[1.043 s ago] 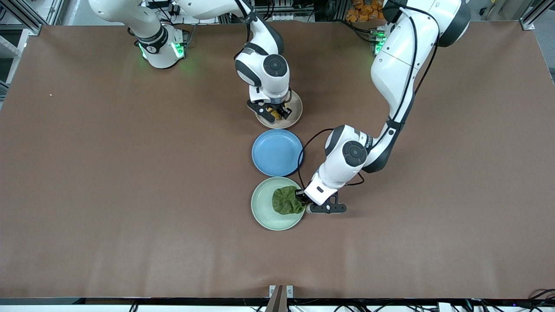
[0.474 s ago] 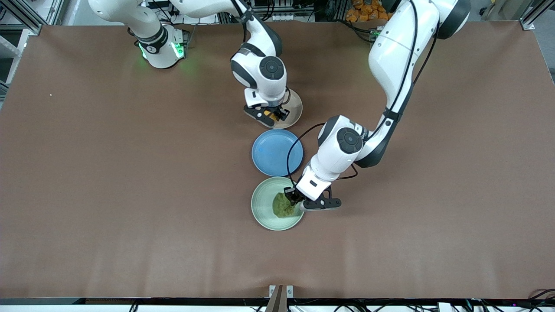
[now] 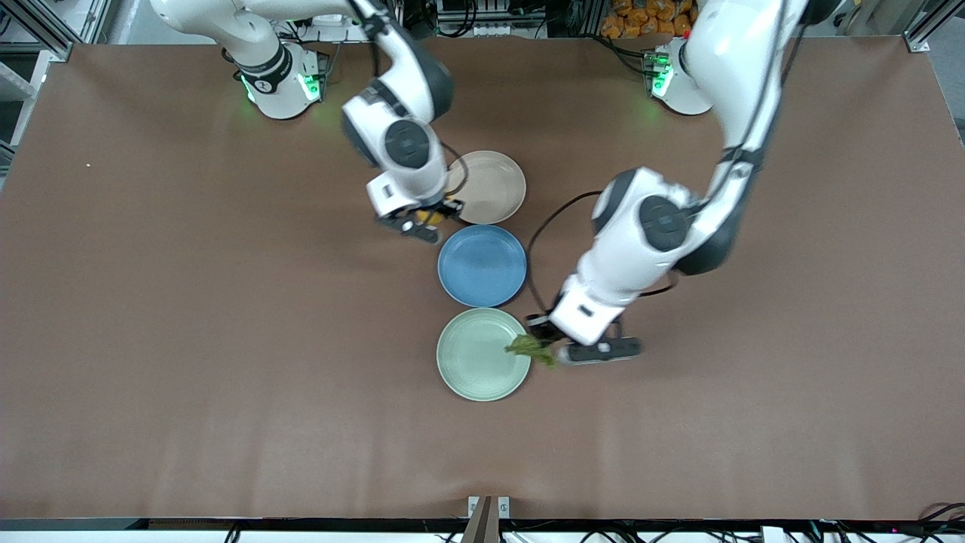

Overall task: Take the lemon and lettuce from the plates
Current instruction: 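Lift the lemon off the plate while the left gripper carries lettuce away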

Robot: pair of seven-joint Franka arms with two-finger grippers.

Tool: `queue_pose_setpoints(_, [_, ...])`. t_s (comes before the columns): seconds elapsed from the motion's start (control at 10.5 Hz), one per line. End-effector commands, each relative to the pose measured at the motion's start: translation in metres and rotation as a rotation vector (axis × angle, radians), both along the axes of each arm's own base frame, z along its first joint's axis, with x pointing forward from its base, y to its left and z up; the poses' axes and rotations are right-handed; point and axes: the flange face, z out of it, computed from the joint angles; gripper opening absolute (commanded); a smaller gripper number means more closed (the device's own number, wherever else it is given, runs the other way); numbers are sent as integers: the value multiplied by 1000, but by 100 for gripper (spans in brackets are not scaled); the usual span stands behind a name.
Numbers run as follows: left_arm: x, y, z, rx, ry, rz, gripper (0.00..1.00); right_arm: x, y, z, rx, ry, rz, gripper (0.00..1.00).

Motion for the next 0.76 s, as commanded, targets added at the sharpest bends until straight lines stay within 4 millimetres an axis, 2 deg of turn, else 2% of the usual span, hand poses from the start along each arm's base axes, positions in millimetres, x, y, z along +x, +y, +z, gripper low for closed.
queue_pose_setpoints(0.0, [3, 70, 33, 100, 40, -53, 0, 36, -63, 9, 58, 20, 109, 0])
queue_pose_setpoints(0.09, [7, 101, 33, 125, 84, -75, 0, 52, -89, 2, 60, 15, 178, 0])
queue_pose_setpoints(0.19, [8, 130, 20, 149, 155, -71, 0, 72, -127, -6, 65, 16, 207, 0])
queue_pose_setpoints(0.28, [8, 150, 1, 166, 211, -57, 0, 84, -158, -15, 78, 27, 253, 0])
queue_pose_setpoints(0.47, [5, 165, -45, 267, 268, -76, 0, 104, -227, -35, 78, 52, 326, 0])
queue_pose_setpoints(0.57, [9, 187, -69, 330, 292, -74, 0, 106, -256, -43, 80, 65, 343, 0])
queue_pose_setpoints(0.66, [10, 197, -81, 347, 308, -70, 0, 107, -269, -50, 88, 72, 349, 0])
